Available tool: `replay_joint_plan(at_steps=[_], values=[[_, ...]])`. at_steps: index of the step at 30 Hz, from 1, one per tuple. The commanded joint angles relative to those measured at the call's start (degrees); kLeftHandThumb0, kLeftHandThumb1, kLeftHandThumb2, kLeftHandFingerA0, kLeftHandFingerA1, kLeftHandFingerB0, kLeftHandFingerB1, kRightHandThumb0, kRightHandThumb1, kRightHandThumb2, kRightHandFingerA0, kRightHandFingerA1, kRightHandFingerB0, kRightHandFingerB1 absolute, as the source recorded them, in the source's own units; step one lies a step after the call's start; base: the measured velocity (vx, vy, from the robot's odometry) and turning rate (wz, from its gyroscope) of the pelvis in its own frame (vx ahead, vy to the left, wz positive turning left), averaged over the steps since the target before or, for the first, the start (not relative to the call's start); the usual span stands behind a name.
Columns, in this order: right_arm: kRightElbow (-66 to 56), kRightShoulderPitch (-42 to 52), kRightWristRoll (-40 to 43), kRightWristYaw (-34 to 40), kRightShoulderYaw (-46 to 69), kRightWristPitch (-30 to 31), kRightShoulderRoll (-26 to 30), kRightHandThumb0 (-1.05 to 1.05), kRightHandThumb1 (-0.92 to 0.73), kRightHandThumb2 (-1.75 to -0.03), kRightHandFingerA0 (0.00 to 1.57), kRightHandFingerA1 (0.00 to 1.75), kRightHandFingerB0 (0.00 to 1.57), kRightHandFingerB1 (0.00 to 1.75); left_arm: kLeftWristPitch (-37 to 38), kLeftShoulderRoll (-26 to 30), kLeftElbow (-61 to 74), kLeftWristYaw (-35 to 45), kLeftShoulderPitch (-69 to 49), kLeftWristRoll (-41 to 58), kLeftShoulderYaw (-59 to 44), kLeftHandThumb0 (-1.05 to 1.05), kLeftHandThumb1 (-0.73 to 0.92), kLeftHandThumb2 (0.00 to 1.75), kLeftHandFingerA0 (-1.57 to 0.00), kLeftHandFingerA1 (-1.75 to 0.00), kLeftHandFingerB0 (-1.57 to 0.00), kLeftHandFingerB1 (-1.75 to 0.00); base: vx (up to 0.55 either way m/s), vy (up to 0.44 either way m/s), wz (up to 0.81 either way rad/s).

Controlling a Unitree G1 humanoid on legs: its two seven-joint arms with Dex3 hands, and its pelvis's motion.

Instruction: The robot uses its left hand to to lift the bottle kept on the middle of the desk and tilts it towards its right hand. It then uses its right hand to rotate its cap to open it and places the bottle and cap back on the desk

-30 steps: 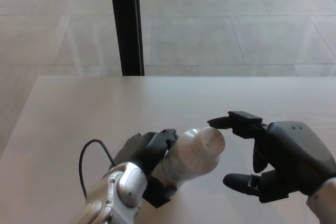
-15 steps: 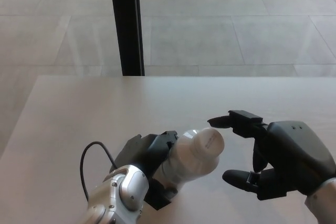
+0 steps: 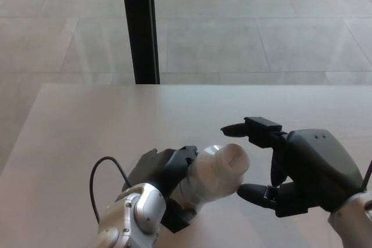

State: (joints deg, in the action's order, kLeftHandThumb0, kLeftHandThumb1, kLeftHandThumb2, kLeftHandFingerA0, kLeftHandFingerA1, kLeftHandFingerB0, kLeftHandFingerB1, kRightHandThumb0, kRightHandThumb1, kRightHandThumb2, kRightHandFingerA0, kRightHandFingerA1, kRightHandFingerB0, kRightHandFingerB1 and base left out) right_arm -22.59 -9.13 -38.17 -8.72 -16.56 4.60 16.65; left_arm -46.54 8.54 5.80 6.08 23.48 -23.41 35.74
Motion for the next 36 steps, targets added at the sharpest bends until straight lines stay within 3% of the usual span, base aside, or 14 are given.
replay_joint_plan(at_steps=[1,4,5,6,7,9,14,16,17,29,30,34,35,36], values=[[0.27,-1.11,-0.31,-0.44,0.09,-0.18,-0.28,-0.57,-0.58,-0.59,1.07,1.2,0.38,0.46,-3.6,0.37,-2.01,3.13,-2.62,-0.36,0.77,0.15,0.72,0.89,-0.79,-1.55,-0.61,-0.86,0.0,0.0,0.0],[0.12,-1.31,-0.38,-0.57,0.13,-0.26,-0.32,-0.57,-0.59,-0.59,1.08,1.19,0.38,0.46,-3.23,0.19,-1.8,3.22,-2.94,-0.32,0.3,0.16,0.69,0.95,-0.78,-1.61,-0.64,-1.03,0.0,0.0,0.0],[0.12,-1.25,-0.33,-0.52,0.11,-0.38,-0.33,-0.57,-0.59,-0.59,1.09,1.18,0.4,0.46,-2.75,0.31,-1.92,3.15,-3.05,-0.7,0.48,0.21,0.59,1.11,-0.99,-1.18,-0.72,-0.91,0.0,0.0,0.0],[0.11,-1.15,-0.25,-0.43,0.08,-0.56,-0.33,-0.57,-0.59,-0.59,1.09,1.18,0.4,0.46,-2.07,0.55,-2.1,2.96,-3.16,-1.13,0.81,0.21,0.59,1.11,-0.99,-1.18,-0.72,-0.91,0.0,0.0,0.0],[-0.06,-1.18,-0.35,-0.67,0.0,-0.43,-0.27,-0.56,-0.6,-0.59,1.09,1.17,0.39,0.46,-2.63,0.08,-2.17,2.98,-3.22,-0.86,0.37,0.16,0.68,0.96,-0.76,-1.63,-0.65,-1.06,0.0,0.0,0.0],[-0.23,-1.21,-0.3,-0.75,-0.08,-0.43,-0.32,-0.52,-0.61,-0.58,1.09,1.21,0.41,0.47,-2.6,0.18,-2.13,3.16,-3.22,-1.21,0.54,0.16,0.7,0.94,-0.77,-1.63,-0.63,-0.93,0.0,0.0,0.0],[0.49,-1.03,-0.02,0.75,0.28,-2.59,0.02,-0.36,-0.67,-0.63,1.01,1.5,0.51,0.53,-2.44,0.02,-2.29,3.33,-3.29,-1.47,0.34,0.16,0.72,0.9,-0.77,-1.63,-0.63,-1.09,0.0,0.0,0.0],[0.72,-0.92,0.54,0.84,0.59,-3.11,-0.02,-0.34,-0.69,-0.62,1.02,1.53,0.54,0.54,-3.0,-0.05,-2.05,3.77,-3.26,-1.3,0.14,0.14,0.7,0.93,-0.97,-1.49,-0.6,-0.91,0.0,0.0,0.0],[1.24,-0.87,0.72,1.19,0.79,-3.85,0.15,-0.33,-0.67,-0.67,0.98,1.6,0.55,0.58,-2.48,-0.09,-2.35,3.74,-3.28,-1.31,0.11,0.15,0.74,0.89,-0.76,-1.62,-0.62,-1.01,0.0,0.0,0.0],[2.28,-0.17,0.92,3.28,1.96,-7.41,-0.66,-0.27,-0.72,-0.7,0.99,1.72,0.71,0.73,-2.07,-0.06,-2.44,3.9,-3.64,-2.51,0.28,0.13,0.75,0.86,-0.77,-1.53,-0.62,-1.03,0.0,0.0,0.0],[2.0,-0.17,0.58,3.27,1.97,-7.19,-0.8,-0.27,-0.7,-0.72,1.02,1.74,0.73,0.75,-1.84,0.0,-2.47,3.83,-3.74,-2.66,0.35,0.11,0.77,0.82,-0.94,-1.36,-0.64,-0.93,0.0,0.0,0.0],[1.5,-0.07,-0.08,3.69,2.32,-7.09,-1.23,-0.3,-0.65,-0.74,0.98,1.73,0.8,0.83,-1.8,-0.04,-2.69,3.98,-3.63,-3.04,0.48,0.1,0.78,0.8,-0.89,-1.31,-0.61,-0.91,0.0,0.0,0.0],[1.66,-0.03,0.02,4.44,2.46,-7.63,-1.53,-0.3,-0.62,-0.75,0.99,1.73,0.82,0.84,-1.74,0.16,-2.47,4.16,-3.66,-3.22,0.64,0.13,0.74,0.85,-0.77,-1.48,-0.62,-1.01,0.0,0.0,0.0],[2.01,-0.23,-0.54,5.47,2.55,-8.48,-1.44,-0.35,-0.49,-1.0,1.24,1.35,0.8,0.88,-1.7,0.04,-3.03,4.16,-3.58,-3.14,0.52,0.14,0.74,0.85,-0.76,-1.47,-0.59,-0.94,0.0,0.0,0.0]])
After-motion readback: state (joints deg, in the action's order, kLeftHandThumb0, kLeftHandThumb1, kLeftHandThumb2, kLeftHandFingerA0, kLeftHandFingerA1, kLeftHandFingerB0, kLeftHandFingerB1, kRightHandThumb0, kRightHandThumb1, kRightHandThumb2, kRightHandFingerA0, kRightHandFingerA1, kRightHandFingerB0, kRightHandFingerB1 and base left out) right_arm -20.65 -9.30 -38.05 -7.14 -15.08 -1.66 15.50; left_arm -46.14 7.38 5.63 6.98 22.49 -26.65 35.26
